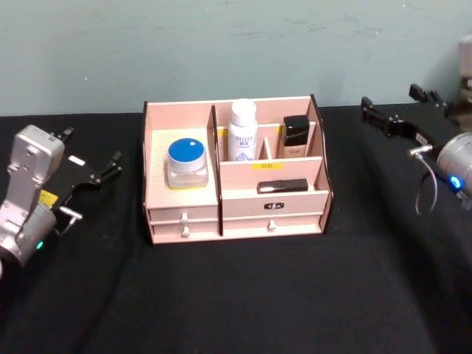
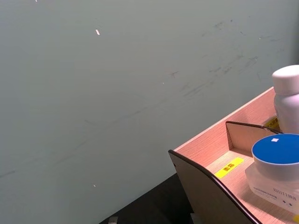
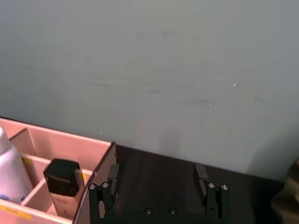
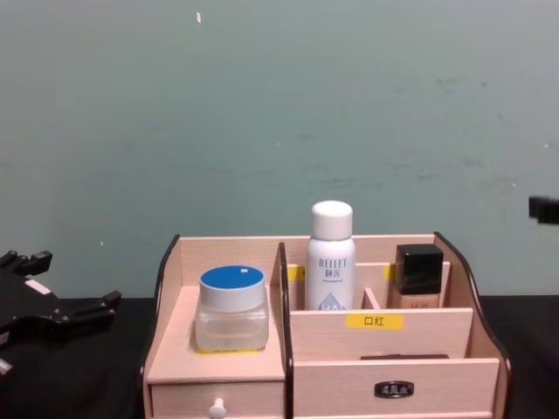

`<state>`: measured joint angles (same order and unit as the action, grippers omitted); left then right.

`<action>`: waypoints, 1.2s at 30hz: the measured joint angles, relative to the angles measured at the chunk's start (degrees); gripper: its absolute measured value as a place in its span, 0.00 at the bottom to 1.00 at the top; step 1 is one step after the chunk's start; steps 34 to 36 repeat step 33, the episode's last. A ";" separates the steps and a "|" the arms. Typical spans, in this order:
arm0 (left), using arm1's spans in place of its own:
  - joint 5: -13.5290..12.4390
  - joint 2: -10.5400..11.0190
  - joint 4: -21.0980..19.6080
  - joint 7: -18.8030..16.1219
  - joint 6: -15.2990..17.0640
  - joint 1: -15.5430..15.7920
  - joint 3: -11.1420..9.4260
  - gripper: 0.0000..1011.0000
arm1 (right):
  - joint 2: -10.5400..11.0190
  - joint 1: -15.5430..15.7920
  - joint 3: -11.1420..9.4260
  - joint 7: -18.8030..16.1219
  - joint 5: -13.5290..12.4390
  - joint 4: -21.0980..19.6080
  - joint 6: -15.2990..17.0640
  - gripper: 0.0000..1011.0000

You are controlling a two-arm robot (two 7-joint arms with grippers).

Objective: Pick up the facial cleanser and watermelon frost from the table and place them into the tiered storage box.

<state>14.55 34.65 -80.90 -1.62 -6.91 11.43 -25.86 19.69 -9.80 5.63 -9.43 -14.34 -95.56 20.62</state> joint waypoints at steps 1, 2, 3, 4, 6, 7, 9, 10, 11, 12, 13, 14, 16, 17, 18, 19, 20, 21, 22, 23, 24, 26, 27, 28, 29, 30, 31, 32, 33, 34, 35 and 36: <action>0.00 0.00 0.00 0.00 0.00 0.00 0.00 0.99 | -0.09 -0.07 0.00 -0.10 0.09 0.37 -0.01 0.99; 0.00 0.00 0.00 0.00 0.00 0.00 0.00 0.99 | -0.20 -0.13 0.00 -0.17 0.23 0.79 -0.02 0.99; 0.00 0.00 0.00 0.00 0.00 0.00 0.00 0.99 | -0.38 -0.24 0.00 -0.24 0.48 1.52 -0.02 0.99; 0.00 0.00 0.00 0.00 0.00 0.00 0.00 0.99 | -0.44 -0.27 0.00 -0.26 0.58 1.77 -0.02 0.99; 0.00 0.00 0.00 0.00 0.00 0.00 0.00 0.99 | -0.68 -0.34 0.01 -0.31 1.05 2.61 -0.02 0.99; 0.00 0.00 0.00 0.00 0.00 0.00 0.00 0.99 | -0.75 -0.35 0.01 -0.32 1.20 2.81 -0.02 0.99; 0.00 0.00 0.00 0.00 0.00 0.00 0.00 0.99 | -1.00 -0.35 -0.02 -0.39 1.53 3.37 -0.01 0.99; 0.00 0.00 0.00 0.00 0.00 0.00 -0.01 0.99 | -1.07 -0.35 -0.05 -0.43 1.61 3.52 0.00 0.99; 0.00 0.00 0.00 0.00 0.00 0.00 0.00 0.99 | -1.09 -0.35 -0.07 -0.47 1.65 3.61 0.01 0.99; 0.00 0.00 0.00 0.00 0.00 0.00 0.00 0.99 | -1.08 -0.35 -0.07 -0.47 1.65 3.60 0.01 0.99; 0.00 0.00 0.00 0.00 0.00 0.00 -0.01 0.99 | -1.08 -0.35 -0.07 -0.47 1.64 3.60 0.01 0.99; 0.00 0.00 0.00 0.00 0.00 0.00 0.00 0.99 | -1.07 -0.35 -0.07 -0.48 1.64 3.60 0.02 0.99; 0.00 0.00 0.00 0.00 0.00 0.00 0.00 0.99 | -1.04 -0.35 -0.06 -0.48 1.62 3.57 0.03 0.99; 0.00 0.00 0.00 0.00 0.00 0.00 0.00 0.99 | -1.03 -0.35 -0.06 -0.48 1.62 3.56 0.04 0.99; 0.00 0.00 0.00 0.00 0.00 0.00 0.00 0.99 | -1.02 -0.35 -0.05 -0.47 1.61 3.52 0.04 0.99; 0.00 0.00 0.00 0.00 0.00 0.00 0.00 0.99 | -1.02 -0.35 -0.05 -0.48 1.61 3.51 0.05 0.99; 0.00 0.00 0.00 0.00 0.00 0.00 0.00 0.99 | -1.00 -0.36 -0.05 -0.47 1.60 3.49 0.05 0.99; 0.00 0.00 0.00 0.00 0.00 0.00 0.00 0.99 | -1.00 -0.36 -0.05 -0.47 1.60 3.48 0.06 0.99; 0.00 0.00 0.00 0.00 0.00 0.00 0.00 0.99 | -0.99 -0.37 -0.04 -0.47 1.60 3.44 0.06 0.99; 0.00 0.00 0.00 0.00 0.00 0.00 0.00 0.99 | -0.99 -0.37 -0.03 -0.47 1.60 3.43 0.07 0.99; 0.00 0.00 0.00 0.00 0.00 0.00 0.00 0.99 | -0.99 -0.38 -0.02 -0.47 1.59 3.41 0.08 0.99; 0.00 0.00 0.00 0.00 0.00 0.00 0.00 0.99 | -0.98 -0.38 -0.01 -0.47 1.59 3.39 0.09 0.99; 0.00 0.00 0.00 0.00 0.00 0.00 0.00 0.99 | -0.97 -0.38 -0.01 -0.47 1.59 3.39 0.09 0.99; 0.00 0.00 0.00 0.00 0.00 0.00 0.00 0.99 | -0.97 -0.38 -0.01 -0.47 1.59 3.37 0.09 0.99; 0.00 0.00 0.00 0.00 0.00 0.00 0.00 0.99 | -0.96 -0.38 0.00 -0.47 1.59 3.37 0.10 0.99; 0.00 0.00 0.00 0.00 0.00 0.00 0.00 0.99 | -0.96 -0.38 0.01 -0.47 1.59 3.36 0.11 0.99; 0.00 0.00 0.00 0.00 0.00 0.00 0.00 0.99 | -0.95 -0.38 0.01 -0.47 1.59 3.36 0.11 0.99; 0.00 0.00 0.00 0.00 0.00 0.00 -0.01 0.99 | -0.95 -0.38 0.02 -0.46 1.59 3.35 0.11 0.99; 0.00 0.00 0.00 0.00 0.00 0.00 0.00 0.99 | -0.94 -0.38 0.02 -0.46 1.59 3.34 0.11 0.99; 0.00 0.00 0.00 0.00 0.00 0.00 0.00 0.99 | -0.94 -0.38 0.02 -0.46 1.59 3.34 0.11 0.99; 0.00 0.00 0.00 0.00 0.00 0.00 0.00 0.99 | -0.94 -0.38 0.02 -0.46 1.59 3.34 0.11 0.99; 0.00 0.00 0.00 0.00 0.00 0.00 0.00 0.99 | -0.94 -0.38 0.02 -0.46 1.59 3.34 0.11 0.99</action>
